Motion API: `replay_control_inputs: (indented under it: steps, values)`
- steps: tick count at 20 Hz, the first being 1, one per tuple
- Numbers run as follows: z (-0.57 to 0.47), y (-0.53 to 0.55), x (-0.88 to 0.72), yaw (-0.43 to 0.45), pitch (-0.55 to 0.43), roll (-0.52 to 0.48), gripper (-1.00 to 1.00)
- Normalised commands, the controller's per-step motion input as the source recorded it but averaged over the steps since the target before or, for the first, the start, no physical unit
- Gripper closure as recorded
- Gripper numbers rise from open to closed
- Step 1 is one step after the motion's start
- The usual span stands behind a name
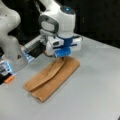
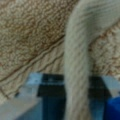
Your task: Folding a towel twice
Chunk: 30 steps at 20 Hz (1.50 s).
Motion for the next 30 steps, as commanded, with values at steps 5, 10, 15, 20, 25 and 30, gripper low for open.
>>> replay_control_inputs:
  steps: [5,10,15,20,25,30]
  values:
    - [-0.02,-0.01,-0.41,-0.161,-0.127,0.163,-1.0]
    - [0.0,0.13,-0.39,-0.141,-0.09,0.141,-1.0]
    - [-0.02,0.15,-0.28,-0.145,-0.066,0.103,-1.0]
    - [0.1,0.08,-0.14,-0.092,-0.012,0.064,-1.0]
    - [0.16,0.07,0.05,0.096,0.021,-0.063,-1.0]
    - [0.16,0.08,0.26,0.247,0.017,-0.15,-1.0]
